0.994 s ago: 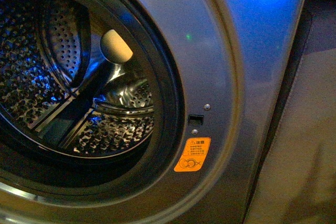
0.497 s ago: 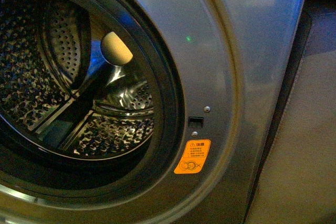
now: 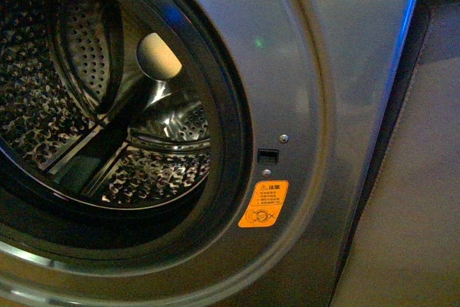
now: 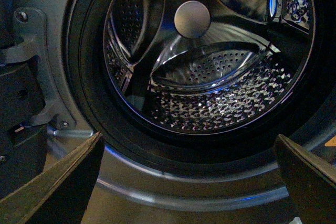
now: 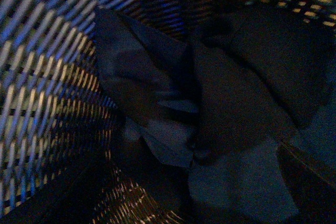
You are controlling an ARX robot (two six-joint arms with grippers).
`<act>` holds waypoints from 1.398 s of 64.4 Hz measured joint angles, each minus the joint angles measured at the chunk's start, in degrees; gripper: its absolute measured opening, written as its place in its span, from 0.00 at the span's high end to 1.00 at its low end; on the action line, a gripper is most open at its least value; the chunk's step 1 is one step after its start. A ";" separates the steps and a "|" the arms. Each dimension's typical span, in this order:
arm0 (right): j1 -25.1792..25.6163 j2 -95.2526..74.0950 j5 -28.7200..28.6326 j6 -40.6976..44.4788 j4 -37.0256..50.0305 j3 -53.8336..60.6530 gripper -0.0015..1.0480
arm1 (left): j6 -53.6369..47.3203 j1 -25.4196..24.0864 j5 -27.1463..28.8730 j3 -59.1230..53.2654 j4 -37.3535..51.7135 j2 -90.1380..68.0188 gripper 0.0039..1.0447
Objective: Put clothes into washing machine
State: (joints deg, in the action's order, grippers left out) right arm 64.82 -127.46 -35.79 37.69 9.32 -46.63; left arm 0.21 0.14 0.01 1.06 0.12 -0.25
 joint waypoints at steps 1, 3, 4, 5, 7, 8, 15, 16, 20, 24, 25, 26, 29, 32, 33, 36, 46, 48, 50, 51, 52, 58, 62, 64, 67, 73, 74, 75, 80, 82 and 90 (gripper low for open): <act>-0.11 -1.31 -0.02 -0.04 0.87 -0.35 0.07 | 0.00 0.00 0.00 0.00 0.00 0.00 0.06; -0.24 -3.19 -0.04 -0.26 2.16 -1.01 0.07 | 0.00 0.00 0.00 0.00 0.00 0.00 0.06; -0.35 -4.44 -0.04 -0.24 2.84 -1.57 0.07 | 0.00 0.00 0.00 0.00 0.00 0.00 0.06; -0.42 -5.05 0.00 -0.22 3.10 -1.88 0.07 | 0.00 0.00 0.00 0.00 0.00 0.00 0.06; -0.59 -6.88 0.28 -0.22 3.93 -2.95 0.07 | 0.00 0.00 -0.02 0.00 0.00 0.00 0.06; -0.72 -8.09 0.66 -0.24 4.66 -3.67 0.07 | 0.00 0.00 -0.02 0.00 0.00 0.00 0.06; -1.73 -14.82 2.23 -0.28 7.06 -8.22 0.07 | 0.00 0.00 0.00 0.00 0.00 0.00 0.06; -1.99 -16.17 2.54 -0.35 7.48 -9.22 0.07 | 0.00 0.00 0.00 0.00 0.00 0.00 0.06; -2.69 -18.97 3.54 -0.35 8.50 -11.23 0.07 | 0.00 0.00 0.00 0.00 0.00 0.00 0.06; -3.19 -20.96 4.92 -0.28 10.38 -12.96 0.07 | 0.00 0.00 0.00 0.00 0.00 0.00 0.06; -3.28 -21.27 5.18 -0.31 10.47 -13.33 0.07 | 0.02 0.00 0.00 0.00 0.00 0.00 0.06; -3.34 -21.55 5.42 -0.35 10.51 -13.70 0.07 | 0.00 0.00 0.00 0.00 0.00 0.00 0.06; -3.52 -23.04 6.73 -0.48 10.56 -15.63 0.07 | 0.00 0.00 0.00 0.00 0.00 0.00 0.06; -3.52 -24.17 7.50 -0.61 10.36 -17.29 0.07 | 0.00 0.00 0.00 0.00 0.00 0.00 0.06; -3.52 -24.41 7.67 -0.66 10.23 -17.66 0.07 | 0.00 0.00 0.00 0.00 0.00 0.00 0.06; -3.39 -25.51 8.41 -0.72 9.77 -19.21 0.07 | 0.00 0.00 0.00 0.00 0.00 0.00 0.06; -2.56 -29.18 9.70 -1.01 8.48 -23.12 0.07 | 0.00 0.00 0.00 0.00 0.00 0.00 0.06; -2.45 -29.81 9.66 -1.01 8.37 -23.56 0.07 | 0.00 0.00 0.00 0.00 0.00 0.00 0.06; -2.38 -30.51 9.60 -1.01 8.31 -23.93 0.07 | 0.00 0.00 -0.02 0.00 0.00 0.00 0.06; -2.36 -30.67 9.60 -1.01 8.31 -24.04 0.07 | 0.02 0.00 -0.02 0.00 0.00 0.00 0.06; -2.36 -31.10 9.57 -1.01 8.31 -24.26 0.07 | 0.00 0.00 0.00 0.00 0.00 0.00 0.06; -2.45 -32.57 9.16 -1.07 8.31 -25.05 0.07 | 0.02 0.00 0.00 0.00 0.00 0.00 0.06; -2.71 -33.42 9.09 -1.07 8.22 -25.57 0.07 | 0.00 0.00 0.00 0.00 0.00 0.00 0.06; -2.86 -33.97 8.98 -1.09 8.04 -25.97 0.07 | 0.00 0.00 0.00 0.00 0.00 0.00 0.06; -3.06 -34.73 8.94 -1.07 7.96 -26.49 0.07 | 0.00 0.00 0.00 0.00 0.00 0.00 0.06; -3.34 -36.50 8.98 -1.57 6.45 -28.04 0.07 | 0.00 0.00 0.00 0.00 0.00 0.00 0.06; -3.37 -36.76 9.03 -1.70 6.19 -28.28 0.07 | 0.00 0.00 0.00 0.00 0.00 0.00 0.06; -3.37 -37.24 9.18 -1.90 5.73 -28.79 0.07 | 0.00 0.00 0.00 0.00 0.00 0.00 0.06; -3.34 -38.97 9.77 -2.36 4.52 -30.38 0.07 | 0.00 0.00 0.00 0.00 0.00 0.00 0.06; -3.26 -39.87 10.05 -2.58 4.13 -31.12 0.07 | 0.00 0.00 0.00 0.00 0.00 0.00 0.06; -2.36 -41.57 10.67 -2.05 3.04 -32.79 0.07 | 0.00 0.00 0.00 0.00 0.00 0.00 0.06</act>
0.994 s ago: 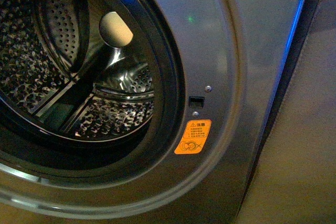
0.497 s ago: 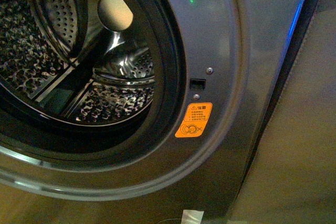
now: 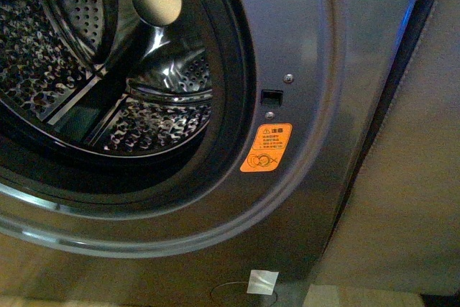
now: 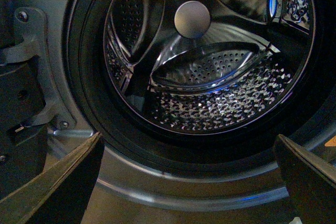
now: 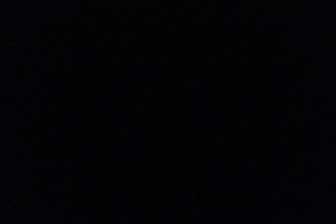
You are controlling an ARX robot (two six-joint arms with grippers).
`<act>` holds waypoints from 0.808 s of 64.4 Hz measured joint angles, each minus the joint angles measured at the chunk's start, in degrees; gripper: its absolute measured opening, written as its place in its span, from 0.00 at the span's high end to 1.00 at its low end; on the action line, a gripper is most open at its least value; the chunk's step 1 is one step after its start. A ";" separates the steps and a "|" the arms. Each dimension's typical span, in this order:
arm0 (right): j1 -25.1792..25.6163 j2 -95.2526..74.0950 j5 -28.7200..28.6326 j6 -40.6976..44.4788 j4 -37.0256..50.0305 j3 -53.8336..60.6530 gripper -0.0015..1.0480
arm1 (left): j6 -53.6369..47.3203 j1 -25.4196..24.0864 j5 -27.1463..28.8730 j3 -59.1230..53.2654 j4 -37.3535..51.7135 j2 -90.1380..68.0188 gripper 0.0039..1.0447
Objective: Put clothes into washing machine
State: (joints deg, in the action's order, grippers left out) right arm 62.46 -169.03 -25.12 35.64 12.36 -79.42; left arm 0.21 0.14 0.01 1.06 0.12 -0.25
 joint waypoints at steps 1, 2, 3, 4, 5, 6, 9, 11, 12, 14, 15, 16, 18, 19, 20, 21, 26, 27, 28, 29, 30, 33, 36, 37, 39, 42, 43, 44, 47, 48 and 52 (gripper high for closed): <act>0.17 -0.20 0.00 0.04 -0.15 -0.22 0.07 | 0.00 0.00 0.00 0.00 0.00 0.00 0.06; 0.26 -0.26 0.00 0.13 -0.26 -0.31 0.07 | 0.00 0.00 -0.02 0.00 0.00 0.00 0.06; 0.33 -0.35 0.00 0.17 -0.33 -0.39 0.07 | 0.00 0.00 0.00 0.00 0.00 0.00 0.06; 0.50 -0.50 0.00 0.26 -0.50 -0.57 0.07 | 0.00 0.00 0.00 0.00 0.00 0.00 0.06; 0.59 -0.55 -0.02 0.31 -0.55 -0.63 0.07 | 0.00 0.00 0.00 0.00 0.00 0.00 0.06; 0.66 -0.61 -0.02 0.35 -0.59 -0.70 0.07 | 0.00 0.00 0.00 0.00 0.00 0.00 0.06; 1.01 -0.87 -0.02 0.55 -0.79 -0.85 0.07 | 0.00 0.00 0.00 0.00 0.00 0.00 0.06; 1.14 -0.96 -0.02 0.66 -0.87 -0.90 0.07 | 0.00 0.00 -0.02 0.00 0.00 0.00 0.06; 1.27 -1.09 -0.02 0.87 -0.87 -0.96 0.07 | 0.02 0.00 0.00 0.00 0.00 0.00 0.06; 1.44 -1.25 0.02 1.18 -0.87 -1.01 0.07 | 0.00 0.00 0.00 0.00 0.00 0.00 0.06; 1.49 -1.29 0.02 1.27 -0.85 -1.01 0.07 | 0.00 0.00 0.00 0.00 0.00 0.00 0.06; 1.55 -1.33 0.07 1.40 -0.83 -1.01 0.07 | 0.00 0.00 0.00 0.00 0.00 0.00 0.06; 1.68 -1.44 0.09 1.70 -0.57 -0.96 0.07 | 0.00 0.00 0.00 0.00 0.00 0.00 0.06; 1.73 -1.46 0.09 1.75 -0.44 -0.92 0.07 | 0.02 0.00 0.00 0.00 0.00 0.00 0.06; 1.77 -1.46 0.09 1.86 -0.13 -0.79 0.07 | 0.00 0.00 0.00 0.00 0.00 0.00 0.06; 1.81 -1.49 0.09 1.90 0.04 -0.68 0.07 | 0.00 0.00 0.00 0.00 0.00 0.00 0.06; 1.92 -1.49 0.42 1.86 2.47 0.28 0.10 | 0.00 0.00 0.00 0.00 0.00 0.00 0.06; 1.92 -1.49 0.55 1.86 3.02 0.48 0.12 | 0.00 0.00 0.00 0.00 0.00 0.00 0.06; 1.92 -1.46 0.83 1.79 4.07 0.81 0.15 | 0.00 0.00 0.00 0.00 0.00 0.00 0.06; 1.92 -1.44 0.92 1.75 4.52 0.96 0.17 | 0.00 0.00 0.00 0.00 0.00 0.00 0.06; 1.90 -1.42 1.03 1.68 4.96 1.11 0.19 | 0.00 0.00 0.00 0.00 0.00 0.00 0.06; 1.90 -1.18 1.20 1.44 6.58 1.84 0.25 | 0.00 0.00 0.00 0.00 0.00 0.00 0.06; 1.86 -0.70 1.81 0.92 8.20 2.60 0.32 | 0.00 0.00 0.00 0.00 0.00 0.00 0.06; 1.81 -0.39 2.10 0.50 8.98 3.04 0.35 | 0.00 0.00 -0.02 0.00 0.00 0.00 0.06; 1.68 0.15 2.23 -0.22 10.10 3.80 0.40 | 0.00 0.00 -0.02 0.00 0.00 0.00 0.06; 1.53 1.05 2.58 -1.29 11.41 4.83 0.46 | 0.00 0.00 0.00 0.00 0.00 0.00 0.06; 1.51 1.31 2.58 -1.53 11.67 5.09 0.48 | 0.00 0.00 0.00 0.00 0.00 0.00 0.06; 1.46 1.57 2.58 -1.66 11.98 5.35 0.50 | 0.00 0.00 0.00 0.00 0.00 0.00 0.06; 1.22 3.02 2.47 -2.95 13.18 6.60 0.56 | 0.02 0.00 0.00 0.00 0.00 0.00 0.06; 1.14 3.82 2.25 -3.87 13.81 7.26 0.59 | 0.00 0.00 -0.02 0.00 0.00 0.00 0.06; 0.96 6.34 1.62 -5.05 15.69 9.07 0.68 | 0.02 0.00 0.00 0.00 0.00 0.00 0.06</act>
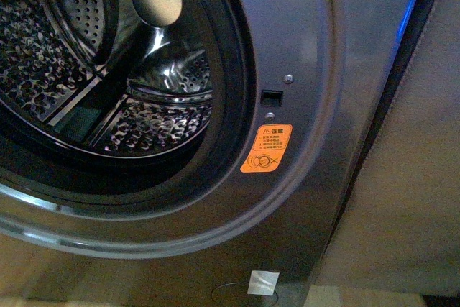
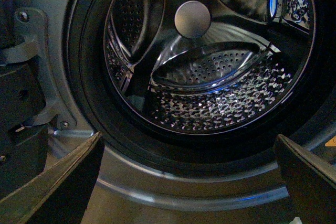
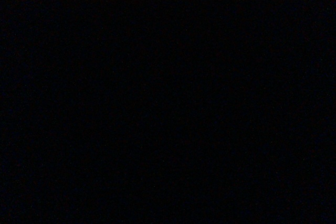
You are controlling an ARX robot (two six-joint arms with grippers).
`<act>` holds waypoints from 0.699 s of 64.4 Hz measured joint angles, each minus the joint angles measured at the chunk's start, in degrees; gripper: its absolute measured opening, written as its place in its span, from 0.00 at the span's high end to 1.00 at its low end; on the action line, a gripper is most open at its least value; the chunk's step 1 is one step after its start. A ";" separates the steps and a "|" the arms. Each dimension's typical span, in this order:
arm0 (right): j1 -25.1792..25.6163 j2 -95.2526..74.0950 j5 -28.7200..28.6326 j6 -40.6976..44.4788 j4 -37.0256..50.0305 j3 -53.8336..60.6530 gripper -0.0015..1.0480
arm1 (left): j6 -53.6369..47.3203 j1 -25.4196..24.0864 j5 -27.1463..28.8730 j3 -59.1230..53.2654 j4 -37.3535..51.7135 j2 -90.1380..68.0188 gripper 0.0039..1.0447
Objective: Put clothes into washing machine
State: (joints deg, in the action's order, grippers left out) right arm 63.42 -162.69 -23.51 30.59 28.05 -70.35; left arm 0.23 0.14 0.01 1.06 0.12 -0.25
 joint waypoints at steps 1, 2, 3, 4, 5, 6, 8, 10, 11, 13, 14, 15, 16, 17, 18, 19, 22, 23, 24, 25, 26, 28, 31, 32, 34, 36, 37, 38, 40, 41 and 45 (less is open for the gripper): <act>-0.07 1.22 -0.37 -0.39 0.92 0.85 0.71 | -0.02 0.00 0.00 0.00 0.00 0.00 0.06; -0.09 1.84 -0.63 -0.50 1.38 1.29 0.72 | -0.02 0.00 0.00 0.00 0.00 0.00 0.06; -0.13 2.45 -0.83 -0.61 1.84 1.70 0.74 | -0.02 0.00 -0.02 0.00 0.00 0.00 0.06; -0.15 3.91 -1.42 -0.81 2.84 2.67 0.77 | -0.02 0.00 0.00 0.00 0.00 0.00 0.06; -0.20 4.66 -1.77 -0.85 3.37 3.17 0.79 | -0.02 0.00 0.00 0.00 0.00 0.00 0.06; -0.24 6.14 -2.45 -0.81 4.39 4.15 0.82 | -0.02 0.00 0.00 0.00 0.00 0.00 0.06; -0.24 7.74 -3.10 -0.77 5.53 5.20 0.85 | -0.02 0.00 0.00 0.00 0.00 0.00 0.06; -0.31 11.06 -4.61 -0.37 8.31 7.48 0.90 | -0.02 0.00 0.00 0.00 0.00 0.00 0.06; -0.31 11.91 -5.07 -0.39 9.03 8.09 0.91 | -0.02 0.00 0.00 0.00 0.00 0.00 0.06; -0.31 14.60 -6.25 -0.42 10.88 9.92 0.94 | -0.02 0.00 0.00 0.00 0.00 0.00 0.06; -0.31 15.43 -6.95 -0.44 11.37 10.49 0.94 | -0.02 0.00 0.00 0.00 0.00 0.00 0.06; -0.28 16.44 -7.48 -0.48 11.78 11.13 0.94 | -0.02 0.00 -0.02 0.00 0.00 0.00 0.06; -0.28 18.40 -8.48 -0.63 12.24 12.28 0.94 | 0.00 0.00 -0.02 0.00 0.00 0.00 0.06; -0.28 19.34 -8.94 -0.74 12.33 12.83 0.94 | -0.02 0.00 0.00 0.00 0.00 0.00 0.06; -0.22 21.46 -9.70 -0.90 12.33 13.90 0.94 | -0.02 0.00 -0.02 0.00 0.00 0.00 0.06; -0.17 23.45 -10.88 -1.14 12.33 14.91 0.94 | -0.02 0.00 0.00 0.00 0.00 0.00 0.06; -0.02 29.03 -13.40 -1.42 12.09 17.49 0.94 | -0.02 0.00 0.00 0.00 0.00 0.00 0.06; 0.13 32.52 -14.93 -1.75 12.04 18.97 0.94 | -0.02 0.00 0.00 0.00 0.00 0.00 0.06; 0.28 34.95 -16.09 -2.12 11.80 19.89 0.94 | -0.02 0.00 0.00 0.00 0.00 0.00 0.06; 0.35 36.15 -16.65 -2.23 11.61 20.28 0.94 | -0.02 0.00 -0.02 0.00 0.00 0.00 0.06; 0.44 37.42 -17.25 -2.49 11.32 20.70 0.94 | -0.02 0.00 0.00 0.00 0.00 0.00 0.06; 0.70 41.31 -19.19 -3.43 10.32 21.75 0.94 | 0.00 0.00 0.00 0.00 0.00 0.00 0.06; 1.16 47.80 -22.34 -5.53 9.16 23.12 0.94 | -0.02 0.00 -0.02 0.00 0.00 0.00 0.06; 1.25 49.11 -23.04 -5.75 8.90 23.30 0.94 | 0.00 0.00 -0.02 0.00 0.00 0.00 0.06; 1.53 52.98 -24.96 -7.52 8.13 23.63 0.94 | -0.02 0.00 0.00 0.00 0.00 0.00 0.06; 1.73 56.70 -26.71 -9.29 8.00 23.78 0.94 | -0.02 0.00 0.00 0.00 0.00 0.00 0.06; 1.79 58.01 -26.99 -9.62 8.07 23.80 0.94 | 0.00 0.00 0.00 0.00 0.00 0.00 0.06; 1.90 60.39 -28.22 -11.26 8.28 23.80 0.94 | -0.02 0.00 0.00 0.00 0.00 0.00 0.06; 2.05 63.98 -29.55 -13.00 8.79 23.78 0.94 | -0.02 0.00 0.00 0.00 0.00 0.00 0.06; 2.10 65.13 -29.94 -13.75 9.01 23.76 0.94 | -0.02 0.00 0.00 0.00 0.00 0.00 0.06; 2.12 71.38 -32.20 -18.84 10.58 23.26 0.94 | -0.02 0.00 0.00 0.00 0.00 0.00 0.06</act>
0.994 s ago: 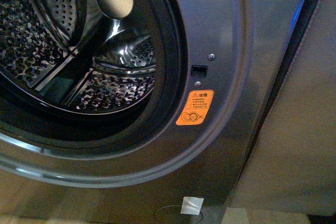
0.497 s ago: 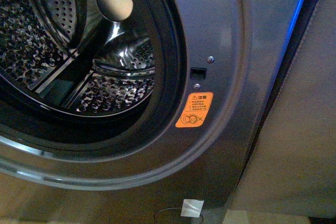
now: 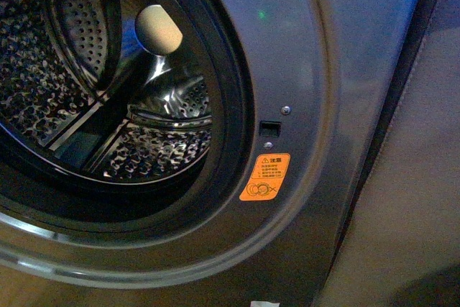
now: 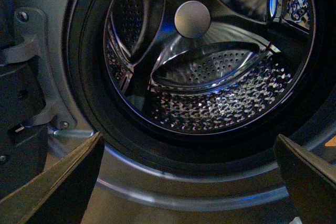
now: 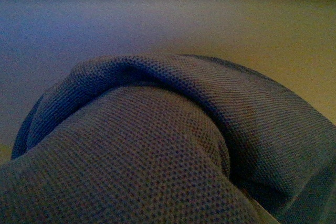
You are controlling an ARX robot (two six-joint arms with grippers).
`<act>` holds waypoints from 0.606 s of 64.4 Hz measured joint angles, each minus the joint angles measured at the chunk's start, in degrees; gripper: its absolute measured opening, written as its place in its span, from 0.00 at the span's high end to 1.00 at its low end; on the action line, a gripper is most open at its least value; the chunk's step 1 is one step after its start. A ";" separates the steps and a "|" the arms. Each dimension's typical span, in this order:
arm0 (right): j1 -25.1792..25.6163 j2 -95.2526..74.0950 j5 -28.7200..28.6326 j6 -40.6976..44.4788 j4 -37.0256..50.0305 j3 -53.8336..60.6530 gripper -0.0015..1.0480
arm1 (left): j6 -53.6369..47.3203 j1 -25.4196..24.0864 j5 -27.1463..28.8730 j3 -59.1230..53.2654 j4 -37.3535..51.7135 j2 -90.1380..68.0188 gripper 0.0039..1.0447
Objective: Put clothes into washing machine
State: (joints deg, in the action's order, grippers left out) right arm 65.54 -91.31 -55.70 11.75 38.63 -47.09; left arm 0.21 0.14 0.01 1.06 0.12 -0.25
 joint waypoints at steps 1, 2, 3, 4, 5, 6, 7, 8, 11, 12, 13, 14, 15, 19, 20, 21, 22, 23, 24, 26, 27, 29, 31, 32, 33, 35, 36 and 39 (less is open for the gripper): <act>0.00 0.92 -0.26 -0.83 0.42 -0.13 0.94 | 0.00 0.00 -0.02 0.00 0.00 0.00 0.06; -0.11 2.73 -0.74 -2.56 1.36 -0.46 0.94 | 0.00 0.00 0.00 0.00 0.00 0.00 0.06; -0.20 3.52 -0.98 -3.41 1.84 -0.66 0.94 | 0.00 0.00 0.00 0.00 0.00 0.00 0.06; -0.28 4.31 -1.18 -3.85 2.32 -0.87 0.94 | 0.00 0.00 0.00 0.00 0.00 0.00 0.06; -0.48 5.81 -1.57 -6.08 3.28 -1.36 0.94 | 0.00 0.00 0.00 0.00 0.00 0.00 0.06; -0.59 6.49 -1.75 -6.51 3.74 -1.62 0.94 | 0.00 0.00 0.00 0.00 0.00 0.00 0.06; -0.87 7.74 -2.08 -8.81 4.68 -2.25 0.94 | 0.00 0.00 0.00 0.00 0.00 0.00 0.06; -1.03 8.31 -2.16 -9.27 5.16 -2.60 0.94 | 0.00 0.00 0.00 0.00 0.00 0.00 0.06; -1.99 10.71 -2.12 -14.38 7.67 -4.33 0.94 | 0.00 0.00 0.00 0.00 0.00 0.00 0.06; -2.19 11.10 -2.12 -14.84 8.11 -4.68 0.94 | 0.00 0.00 0.00 0.00 0.00 0.00 0.06; -2.62 11.80 -2.19 -17.03 8.79 -5.38 0.94 | 0.02 0.00 0.00 0.00 0.00 0.00 0.06; -2.86 12.13 -2.25 -17.49 9.07 -5.75 0.94 | 0.00 0.00 -0.02 0.00 0.00 0.00 0.06; -3.37 12.76 -2.32 -19.67 9.57 -6.54 0.94 | 0.00 0.00 0.00 0.00 0.00 0.00 0.06; -5.51 14.73 -2.01 -25.22 9.92 -9.66 0.94 | 0.00 0.00 0.00 0.00 0.00 0.00 0.06; -6.25 15.30 -1.77 -26.49 9.88 -10.56 0.94 | 0.00 0.00 0.00 0.00 0.00 0.00 0.06; -7.52 16.20 -1.60 -28.24 9.44 -12.17 0.94 | 0.00 0.00 0.00 0.00 0.00 0.00 0.06; -8.46 16.81 -1.53 -29.03 8.66 -13.29 0.94 | 0.00 0.00 -0.02 0.00 0.00 0.00 0.06; -9.94 17.70 -1.53 -30.51 6.82 -15.10 0.94 | 0.00 0.00 -0.02 0.00 0.00 0.00 0.06; -11.04 18.32 -1.49 -31.41 5.31 -16.44 0.94 | 0.00 0.00 0.00 0.00 0.00 0.00 0.06; -14.03 19.52 -0.79 -32.74 1.01 -19.89 0.94 | 0.00 0.00 0.00 0.00 0.00 0.00 0.06; -15.41 19.87 -0.20 -32.81 -1.03 -21.38 0.94 | 0.00 0.00 0.00 0.00 0.00 0.00 0.06; -18.45 20.33 1.27 -32.76 -5.05 -24.55 0.94 | 0.00 0.00 0.00 0.00 0.00 0.00 0.06; -20.81 20.48 2.25 -32.74 -8.24 -27.02 0.94 | 0.00 0.00 0.00 0.00 0.00 0.00 0.06; -22.38 20.48 2.73 -32.72 -10.40 -28.65 0.94 | 0.02 0.00 -0.02 0.00 0.00 0.00 0.06; -23.19 20.48 2.95 -32.74 -11.56 -29.51 0.94 | 0.00 0.00 -0.02 0.00 0.00 0.00 0.06; -26.53 20.46 4.00 -32.63 -16.15 -32.70 0.94 | 0.02 0.00 0.00 0.00 0.00 0.00 0.06; -27.39 20.41 4.28 -32.54 -17.25 -33.48 0.94 | 0.00 0.00 0.00 0.00 0.00 0.00 0.06; -31.80 20.09 5.84 -31.89 -22.84 -37.44 0.94 | 0.00 0.00 0.00 0.00 0.00 0.00 0.06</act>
State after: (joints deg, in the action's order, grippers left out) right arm 33.74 -71.22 -49.87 -20.14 15.79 -84.53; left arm 0.21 0.14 0.01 1.06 0.12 -0.25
